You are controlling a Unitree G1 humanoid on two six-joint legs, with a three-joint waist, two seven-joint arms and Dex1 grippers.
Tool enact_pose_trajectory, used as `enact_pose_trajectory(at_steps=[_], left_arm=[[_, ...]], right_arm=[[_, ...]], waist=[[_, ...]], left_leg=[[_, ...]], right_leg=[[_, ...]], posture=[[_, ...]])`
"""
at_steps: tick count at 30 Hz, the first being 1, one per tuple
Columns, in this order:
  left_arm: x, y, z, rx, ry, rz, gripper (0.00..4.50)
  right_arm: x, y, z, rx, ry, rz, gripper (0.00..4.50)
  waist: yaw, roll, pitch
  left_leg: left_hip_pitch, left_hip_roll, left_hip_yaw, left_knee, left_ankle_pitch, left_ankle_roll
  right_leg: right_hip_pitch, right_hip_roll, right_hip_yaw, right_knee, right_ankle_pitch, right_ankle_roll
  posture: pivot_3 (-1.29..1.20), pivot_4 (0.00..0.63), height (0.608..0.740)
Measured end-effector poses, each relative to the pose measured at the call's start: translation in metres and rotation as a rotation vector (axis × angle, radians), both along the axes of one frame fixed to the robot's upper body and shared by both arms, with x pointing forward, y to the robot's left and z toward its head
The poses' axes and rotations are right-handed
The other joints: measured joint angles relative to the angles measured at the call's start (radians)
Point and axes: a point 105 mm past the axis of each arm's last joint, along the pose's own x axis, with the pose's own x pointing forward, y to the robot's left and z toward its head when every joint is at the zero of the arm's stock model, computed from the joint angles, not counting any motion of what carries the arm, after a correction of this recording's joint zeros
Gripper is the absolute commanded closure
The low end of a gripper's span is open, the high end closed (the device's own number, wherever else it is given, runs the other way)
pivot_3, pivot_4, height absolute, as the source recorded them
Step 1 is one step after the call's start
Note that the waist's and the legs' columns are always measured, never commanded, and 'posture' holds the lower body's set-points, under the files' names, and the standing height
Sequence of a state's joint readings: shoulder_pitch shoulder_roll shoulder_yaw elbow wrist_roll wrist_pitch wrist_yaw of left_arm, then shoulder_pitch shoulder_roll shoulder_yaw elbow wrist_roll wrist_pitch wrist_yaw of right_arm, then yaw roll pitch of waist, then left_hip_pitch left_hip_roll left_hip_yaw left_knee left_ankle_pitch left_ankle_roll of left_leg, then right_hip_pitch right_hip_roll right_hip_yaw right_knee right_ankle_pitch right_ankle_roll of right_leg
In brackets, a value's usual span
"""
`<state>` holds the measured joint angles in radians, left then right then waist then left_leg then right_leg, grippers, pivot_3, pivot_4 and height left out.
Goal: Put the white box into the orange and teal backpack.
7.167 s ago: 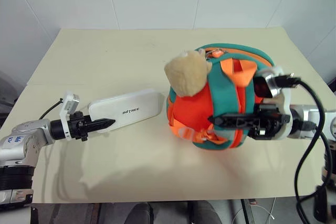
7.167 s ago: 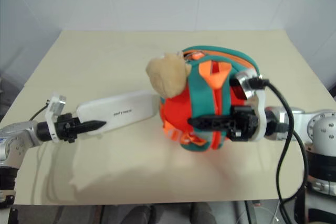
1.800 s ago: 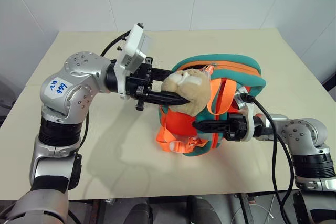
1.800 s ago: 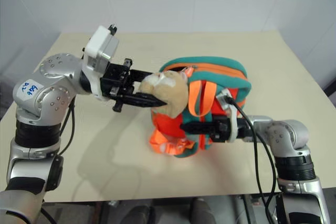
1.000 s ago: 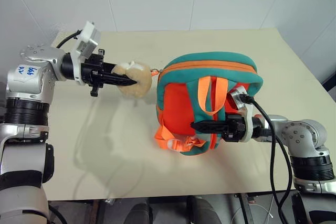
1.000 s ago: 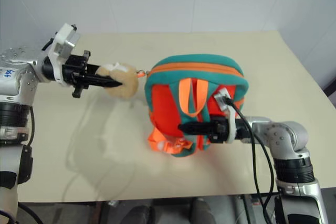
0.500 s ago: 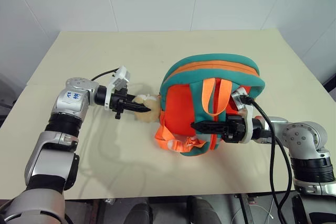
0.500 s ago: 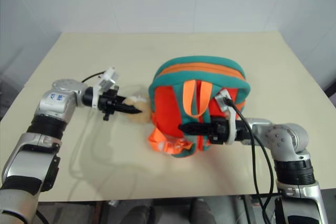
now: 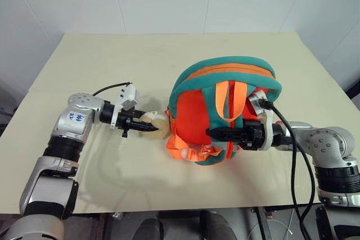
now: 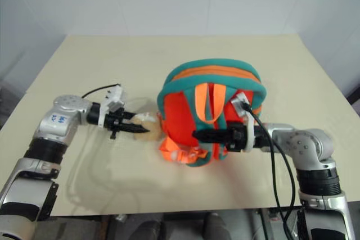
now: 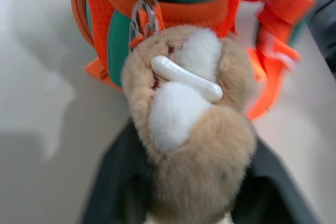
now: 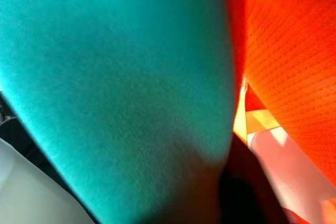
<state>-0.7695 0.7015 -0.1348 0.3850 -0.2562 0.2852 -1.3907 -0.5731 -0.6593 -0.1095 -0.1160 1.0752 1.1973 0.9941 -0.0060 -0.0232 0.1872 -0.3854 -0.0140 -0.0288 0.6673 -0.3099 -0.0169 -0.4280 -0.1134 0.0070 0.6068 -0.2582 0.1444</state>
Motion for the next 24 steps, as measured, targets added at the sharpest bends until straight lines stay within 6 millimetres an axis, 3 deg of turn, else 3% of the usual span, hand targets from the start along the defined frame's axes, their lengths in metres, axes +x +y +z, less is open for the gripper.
enact_pose_trajectory(at_steps=[3,6,12,16,24], left_arm=[[-0.010,0.013,-0.001,0.043,-0.051,0.004,0.92],[-0.023,0.028,-0.002,0.057,-0.075,0.024,0.02],[-0.044,0.034,0.014,-0.105,-0.055,0.106,0.02],[-0.057,0.033,0.000,-0.135,0.000,0.141,0.02],[-0.072,0.019,-0.005,-0.172,0.016,0.124,0.02]], right_arm=[[0.000,-0.011,0.012,0.011,-0.049,-0.020,0.94],[-0.005,-0.026,0.008,-0.081,-0.087,-0.050,0.00],[0.002,-0.051,-0.010,-0.205,-0.174,-0.133,0.00],[0.007,-0.076,-0.019,-0.270,-0.246,-0.209,0.00],[-0.002,-0.114,-0.029,-0.390,-0.381,-0.260,0.00]], waist=[[0.002,0.000,0.000],[0.004,0.000,0.000],[0.006,0.000,0.000],[0.006,0.000,0.000],[0.007,0.000,0.000]], left_leg=[[0.000,0.000,0.000,-0.002,0.000,0.000],[-0.001,0.000,0.001,-0.002,-0.001,0.001],[-0.001,-0.001,0.001,-0.001,-0.001,0.002],[-0.001,0.000,0.002,-0.001,-0.001,0.002],[0.000,0.000,0.002,-0.001,-0.001,0.002]], right_leg=[[-0.001,0.000,-0.001,-0.001,0.000,0.000],[-0.001,-0.001,-0.001,-0.004,0.000,0.000],[0.001,-0.002,0.000,-0.005,0.001,0.001],[0.001,-0.001,0.000,-0.005,0.000,0.001],[0.002,-0.001,0.000,-0.005,0.001,0.001]], posture=[[0.00,0.150,0.740],[0.00,0.150,0.740],[0.00,0.150,0.740],[0.00,0.150,0.740],[0.00,0.150,0.740]])
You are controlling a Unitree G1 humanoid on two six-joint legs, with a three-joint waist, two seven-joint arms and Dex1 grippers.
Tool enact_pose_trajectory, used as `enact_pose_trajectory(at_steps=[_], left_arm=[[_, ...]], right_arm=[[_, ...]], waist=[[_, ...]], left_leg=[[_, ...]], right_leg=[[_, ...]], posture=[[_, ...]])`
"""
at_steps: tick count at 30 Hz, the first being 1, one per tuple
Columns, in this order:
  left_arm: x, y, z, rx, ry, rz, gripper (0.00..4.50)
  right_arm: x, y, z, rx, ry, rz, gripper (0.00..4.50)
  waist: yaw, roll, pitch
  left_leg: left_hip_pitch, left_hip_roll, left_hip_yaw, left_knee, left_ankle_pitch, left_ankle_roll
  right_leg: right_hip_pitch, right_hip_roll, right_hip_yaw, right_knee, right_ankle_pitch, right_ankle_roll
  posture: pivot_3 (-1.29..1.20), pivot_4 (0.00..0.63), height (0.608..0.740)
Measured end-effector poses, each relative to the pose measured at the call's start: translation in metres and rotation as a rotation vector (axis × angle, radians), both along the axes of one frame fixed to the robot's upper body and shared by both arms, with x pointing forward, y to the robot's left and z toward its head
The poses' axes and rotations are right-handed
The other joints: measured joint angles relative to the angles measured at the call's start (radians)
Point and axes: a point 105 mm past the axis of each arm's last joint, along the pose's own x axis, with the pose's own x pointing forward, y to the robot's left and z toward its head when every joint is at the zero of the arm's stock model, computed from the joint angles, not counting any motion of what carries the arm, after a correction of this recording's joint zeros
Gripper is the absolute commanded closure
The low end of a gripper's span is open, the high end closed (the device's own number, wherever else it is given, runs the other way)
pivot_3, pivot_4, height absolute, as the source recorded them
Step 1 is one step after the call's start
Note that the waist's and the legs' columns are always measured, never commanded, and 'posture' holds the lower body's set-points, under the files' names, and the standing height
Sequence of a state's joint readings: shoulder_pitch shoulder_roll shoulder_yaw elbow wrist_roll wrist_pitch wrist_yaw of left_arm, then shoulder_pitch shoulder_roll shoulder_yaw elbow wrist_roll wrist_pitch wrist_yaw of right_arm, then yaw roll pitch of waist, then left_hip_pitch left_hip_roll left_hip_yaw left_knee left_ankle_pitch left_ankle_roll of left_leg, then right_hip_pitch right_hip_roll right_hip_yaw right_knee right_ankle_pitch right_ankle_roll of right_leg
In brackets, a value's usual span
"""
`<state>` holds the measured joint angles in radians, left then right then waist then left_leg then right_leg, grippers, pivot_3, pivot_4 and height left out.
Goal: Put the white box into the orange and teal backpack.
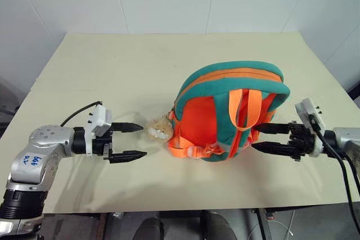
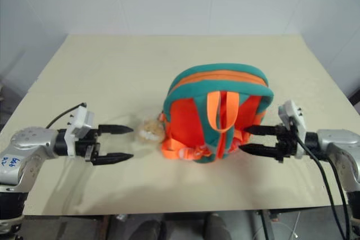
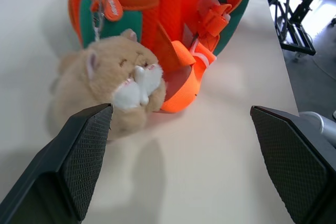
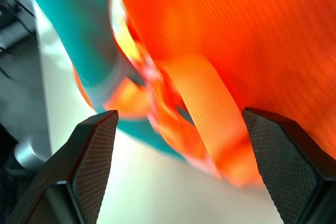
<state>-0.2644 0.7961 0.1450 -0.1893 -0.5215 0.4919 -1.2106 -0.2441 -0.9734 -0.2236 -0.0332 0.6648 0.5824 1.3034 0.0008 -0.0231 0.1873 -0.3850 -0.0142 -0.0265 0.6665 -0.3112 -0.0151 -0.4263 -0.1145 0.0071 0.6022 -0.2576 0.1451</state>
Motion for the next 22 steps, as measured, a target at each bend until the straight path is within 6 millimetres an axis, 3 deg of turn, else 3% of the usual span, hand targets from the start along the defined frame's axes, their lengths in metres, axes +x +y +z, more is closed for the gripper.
enact_pose_trajectory(at_steps=[7,18,22], left_arm=[[-0.005,-0.005,0.007,0.015,-0.063,-0.052,0.02],[-0.005,0.015,0.013,0.078,-0.131,-0.069,0.02],[-0.004,0.020,0.016,0.083,-0.156,-0.050,0.02]], right_arm=[[-0.002,-0.016,0.020,-0.067,-0.133,-0.002,0.00],[-0.009,-0.044,0.004,-0.247,-0.182,0.025,0.00],[-0.008,-0.045,0.007,-0.265,-0.209,0.033,0.00]], waist=[[-0.002,0.000,0.000],[-0.002,0.000,0.000],[-0.003,0.000,0.000]], left_leg=[[0.002,0.001,0.002,0.000,0.001,-0.001],[0.004,0.001,0.004,-0.001,0.000,-0.001],[0.006,0.001,0.005,-0.001,0.000,-0.001]], right_leg=[[0.000,0.000,0.001,-0.002,0.000,-0.001],[0.002,0.000,0.002,-0.003,0.000,-0.001],[0.003,0.000,0.002,-0.003,0.000,-0.001]], posture=[[0.00,0.150,0.740],[0.00,0.150,0.740],[0.00,0.150,0.740]])
